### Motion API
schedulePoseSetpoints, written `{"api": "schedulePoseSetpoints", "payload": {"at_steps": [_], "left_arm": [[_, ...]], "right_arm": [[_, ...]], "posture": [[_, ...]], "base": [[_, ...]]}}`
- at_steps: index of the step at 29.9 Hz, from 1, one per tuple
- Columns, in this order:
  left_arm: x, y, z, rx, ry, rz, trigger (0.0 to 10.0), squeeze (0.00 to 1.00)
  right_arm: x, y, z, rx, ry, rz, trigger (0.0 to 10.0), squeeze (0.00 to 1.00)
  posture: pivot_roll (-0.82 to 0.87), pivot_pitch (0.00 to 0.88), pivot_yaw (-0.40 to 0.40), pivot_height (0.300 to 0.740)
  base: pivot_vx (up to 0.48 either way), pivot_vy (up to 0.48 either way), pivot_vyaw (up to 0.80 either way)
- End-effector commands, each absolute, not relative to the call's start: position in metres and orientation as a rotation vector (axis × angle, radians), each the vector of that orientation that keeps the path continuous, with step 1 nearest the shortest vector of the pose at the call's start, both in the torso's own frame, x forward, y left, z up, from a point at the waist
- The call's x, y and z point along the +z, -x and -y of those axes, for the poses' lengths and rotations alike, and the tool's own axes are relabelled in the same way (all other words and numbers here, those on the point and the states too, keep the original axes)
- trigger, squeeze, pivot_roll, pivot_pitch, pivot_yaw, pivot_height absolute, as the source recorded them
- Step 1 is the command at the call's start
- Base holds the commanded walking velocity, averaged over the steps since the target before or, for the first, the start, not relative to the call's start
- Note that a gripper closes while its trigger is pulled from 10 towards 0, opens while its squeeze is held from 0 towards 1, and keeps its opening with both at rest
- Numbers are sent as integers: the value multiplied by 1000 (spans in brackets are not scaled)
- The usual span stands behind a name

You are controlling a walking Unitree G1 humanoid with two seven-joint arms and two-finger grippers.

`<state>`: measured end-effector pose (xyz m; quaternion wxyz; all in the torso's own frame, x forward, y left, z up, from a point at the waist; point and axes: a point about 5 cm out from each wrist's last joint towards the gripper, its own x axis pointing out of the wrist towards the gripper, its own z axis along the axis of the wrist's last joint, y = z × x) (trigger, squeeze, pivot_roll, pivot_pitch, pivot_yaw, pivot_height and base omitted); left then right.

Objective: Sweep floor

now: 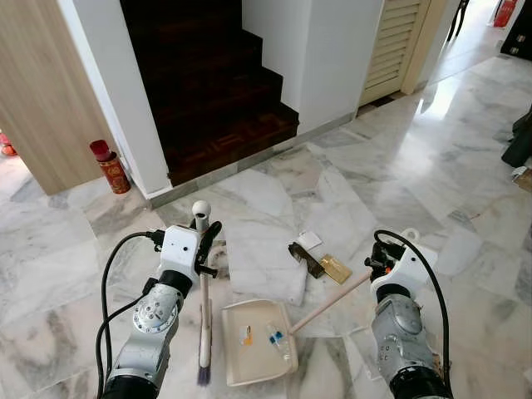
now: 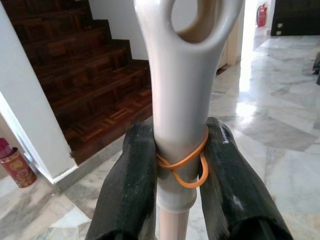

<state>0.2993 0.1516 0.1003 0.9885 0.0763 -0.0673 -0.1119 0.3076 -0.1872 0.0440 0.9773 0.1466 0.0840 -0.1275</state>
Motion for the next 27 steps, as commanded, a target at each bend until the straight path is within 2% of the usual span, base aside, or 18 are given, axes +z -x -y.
{"api": "schedulePoseSetpoints", "payload": {"at_steps": [1, 5, 10, 27], "left_arm": [[109, -303, -151, -224, -164, 167, 10000, 0], [109, -303, -151, -221, -163, 166, 10000, 0], [110, -304, -152, -219, -163, 165, 10000, 0], [110, -304, -153, -210, -162, 159, 10000, 0]], "right_arm": [[57, -316, 187, -248, -305, -122, 10000, 0], [57, -317, 187, -243, -290, -123, 10000, 0], [57, -317, 187, -245, -296, -123, 10000, 0], [59, -317, 187, -251, -317, -121, 10000, 0]], "posture": [[45, 0, 14, 740], [46, 0, 11, 740], [47, 0, 11, 740], [49, 0, 6, 740]], "base": [[0, 349, 0], [0, 349, 123], [0, 349, 799], [0, 349, 0]]}}
